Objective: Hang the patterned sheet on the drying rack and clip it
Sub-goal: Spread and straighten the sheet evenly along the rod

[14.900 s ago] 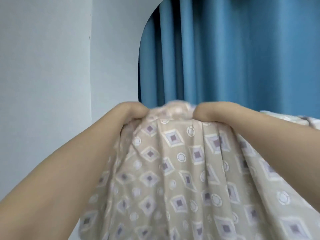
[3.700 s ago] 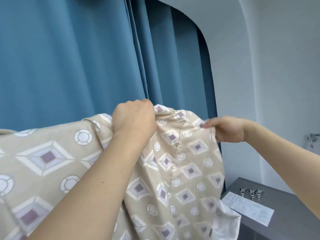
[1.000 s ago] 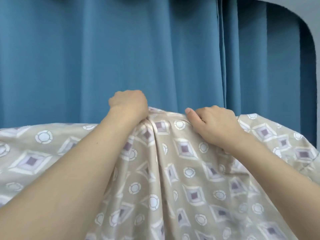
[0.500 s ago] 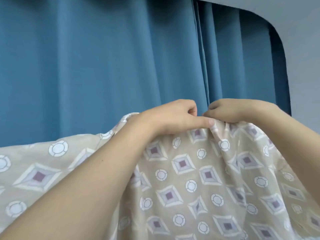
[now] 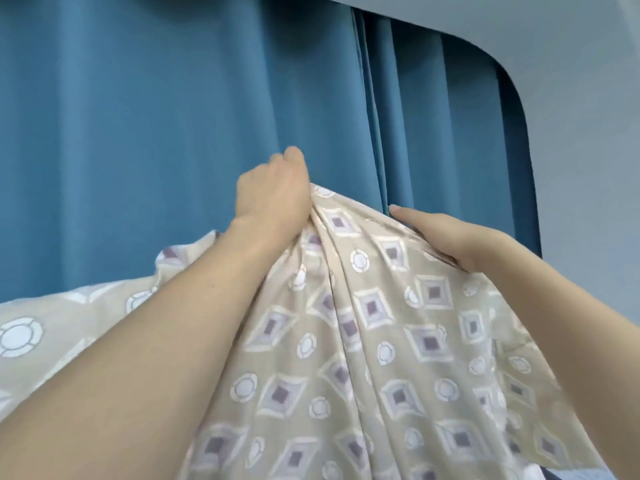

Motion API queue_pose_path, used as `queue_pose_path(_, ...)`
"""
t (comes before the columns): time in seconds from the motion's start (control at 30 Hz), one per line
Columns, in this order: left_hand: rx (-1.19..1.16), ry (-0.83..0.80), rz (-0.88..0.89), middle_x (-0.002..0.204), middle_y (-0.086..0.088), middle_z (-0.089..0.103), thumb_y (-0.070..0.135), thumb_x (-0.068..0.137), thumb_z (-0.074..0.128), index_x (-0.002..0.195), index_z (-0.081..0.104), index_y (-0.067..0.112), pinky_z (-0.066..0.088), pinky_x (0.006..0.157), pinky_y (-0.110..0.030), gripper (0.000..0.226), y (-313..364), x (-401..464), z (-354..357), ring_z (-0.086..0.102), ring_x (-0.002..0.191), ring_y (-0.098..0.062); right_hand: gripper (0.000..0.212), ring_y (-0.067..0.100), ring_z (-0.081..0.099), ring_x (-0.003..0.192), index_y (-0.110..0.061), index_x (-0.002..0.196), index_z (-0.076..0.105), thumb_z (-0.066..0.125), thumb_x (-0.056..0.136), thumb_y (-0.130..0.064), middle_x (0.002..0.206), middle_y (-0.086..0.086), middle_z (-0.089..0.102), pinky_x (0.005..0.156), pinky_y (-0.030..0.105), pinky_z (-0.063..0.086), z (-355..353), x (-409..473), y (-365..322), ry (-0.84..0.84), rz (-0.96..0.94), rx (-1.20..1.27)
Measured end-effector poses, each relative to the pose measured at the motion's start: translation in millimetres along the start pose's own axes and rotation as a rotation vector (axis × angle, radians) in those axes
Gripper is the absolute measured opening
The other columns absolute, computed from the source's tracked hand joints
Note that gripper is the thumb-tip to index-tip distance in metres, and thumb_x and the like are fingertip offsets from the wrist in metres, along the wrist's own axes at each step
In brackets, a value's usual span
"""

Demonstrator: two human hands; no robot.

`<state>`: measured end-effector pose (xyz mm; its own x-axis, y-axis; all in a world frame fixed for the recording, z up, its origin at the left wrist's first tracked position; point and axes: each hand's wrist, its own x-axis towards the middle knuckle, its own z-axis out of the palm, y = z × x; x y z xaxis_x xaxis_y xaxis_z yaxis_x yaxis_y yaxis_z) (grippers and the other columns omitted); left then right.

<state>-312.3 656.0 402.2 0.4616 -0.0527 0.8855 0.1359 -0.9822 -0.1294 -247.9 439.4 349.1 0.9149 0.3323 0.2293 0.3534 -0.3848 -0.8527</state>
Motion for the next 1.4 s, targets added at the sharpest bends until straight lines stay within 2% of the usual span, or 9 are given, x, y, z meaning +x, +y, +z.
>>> queue_pose_path(0.17, 0.192, -0.907, -0.044, 0.088, 0.004, 0.054, 0.022, 0.095, 0.047, 0.098, 0.058, 0.021, 0.038, 0.069, -0.029, 0.011, 17.8, -7.0, 14.5, 0.054, 0.093, -0.023, 0.051, 0.028, 0.055, 0.061, -0.017, 0.070, 0.067, 0.062, 0.078, -0.067, 0.073, 0.011, 0.062, 0.057, 0.029, 0.042, -9.8, -3.2, 13.9, -0.052, -0.095, -0.064)
queue_pose_path(0.4, 0.167, -1.068, 0.018, 0.104, 0.007, 0.060, 0.030, 0.092, 0.048, 0.077, 0.058, 0.026, 0.043, 0.079, -0.034, 0.018, 10.4, 1.8, 28.3, 0.058, 0.097, -0.021, 0.030, 0.021, 0.066, 0.074, -0.005, 0.098, 0.064, 0.075, 0.080, -0.027, 0.088, 0.008, 0.070, 0.067, 0.030, 0.053, -45.2, -13.8, 58.6, -0.145, -0.170, -0.029)
queue_pose_path(0.63, -0.272, -0.770, 0.030, 0.077, -0.006, 0.057, 0.035, 0.090, 0.052, 0.069, 0.054, 0.009, 0.041, 0.068, -0.031, 0.033, 27.8, 2.3, 35.9, 0.052, 0.071, -0.026, 0.011, 0.011, 0.054, 0.058, -0.016, 0.088, 0.075, 0.065, 0.088, -0.020, 0.068, -0.006, 0.063, 0.057, 0.017, 0.043, -55.4, -27.3, 71.1, -0.054, -0.252, 0.017)
queue_pose_path(0.73, -0.545, -0.506, 0.025, 0.089, -0.013, 0.066, 0.050, 0.098, 0.036, 0.089, 0.060, 0.002, 0.047, 0.075, -0.036, 0.054, 44.0, -3.4, 21.4, 0.061, 0.085, -0.030, 0.018, 0.011, 0.065, 0.074, -0.023, 0.103, 0.074, 0.064, 0.089, -0.027, 0.087, -0.008, 0.072, 0.067, 0.017, 0.047, -66.3, -34.5, 75.1, 0.030, -0.220, -0.012)
queue_pose_path(0.83, -0.622, -0.513, 0.224, 0.089, 0.002, 0.065, 0.063, 0.093, 0.039, 0.098, 0.056, 0.018, 0.044, 0.070, -0.036, 0.048, 69.0, -16.6, 3.7, 0.060, 0.082, -0.016, 0.077, 0.014, 0.058, 0.116, -0.026, 0.141, 0.045, 0.077, 0.075, -0.049, 0.125, -0.011, 0.062, 0.094, 0.023, 0.041, -82.9, -42.1, 98.3, 0.185, -0.026, -0.108)
queue_pose_path(0.97, -0.319, -0.582, 0.452, 0.082, 0.003, 0.052, 0.060, 0.090, 0.047, 0.112, 0.038, 0.020, 0.040, 0.060, -0.034, 0.047, 112.5, -30.8, 5.0, 0.052, 0.072, -0.015, 0.136, 0.020, 0.042, 0.131, -0.038, 0.148, 0.015, 0.079, 0.035, -0.076, 0.139, -0.010, 0.041, 0.112, 0.041, 0.031, -87.0, -65.7, 132.7, 0.100, 0.335, -0.341)
queue_pose_path(1.2, -0.061, -0.195, 0.541, 0.067, 0.001, 0.044, 0.027, 0.096, 0.047, 0.112, 0.043, 0.021, 0.023, 0.049, -0.029, 0.017, 141.7, -38.4, 36.9, 0.048, 0.069, -0.028, 0.068, 0.025, 0.065, 0.086, -0.010, 0.115, 0.045, 0.054, 0.081, -0.068, 0.100, 0.006, 0.064, 0.078, 0.033, 0.051, -63.0, -78.6, 168.8, 0.115, 0.694, -0.905)
queue_pose_path(1.3, -0.071, -0.172, 0.462, 0.066, 0.001, 0.040, 0.026, 0.098, 0.042, 0.103, 0.046, 0.020, 0.027, 0.054, -0.031, 0.009, 137.1, -37.5, 44.2, 0.047, 0.071, -0.028, 0.044, 0.020, 0.049, 0.045, -0.008, 0.090, 0.056, 0.049, 0.088, -0.051, 0.057, 0.005, 0.055, 0.051, 0.023, 0.041, -70.6, -77.3, 165.4, -0.112, 0.889, -0.514)
queue_pose_path(1.4, -0.056, -0.165, 0.431, 0.066, 0.001, 0.038, 0.030, 0.100, 0.036, 0.100, 0.049, 0.018, 0.025, 0.053, -0.031, 0.017, 136.9, -37.2, 46.6, 0.046, 0.071, -0.028, 0.029, 0.018, 0.049, 0.036, -0.009, 0.084, 0.060, 0.048, 0.097, -0.031, 0.049, 0.004, 0.051, 0.045, 0.023, 0.048, -97.9, -75.8, 157.1, 0.146, 0.703, -0.089)
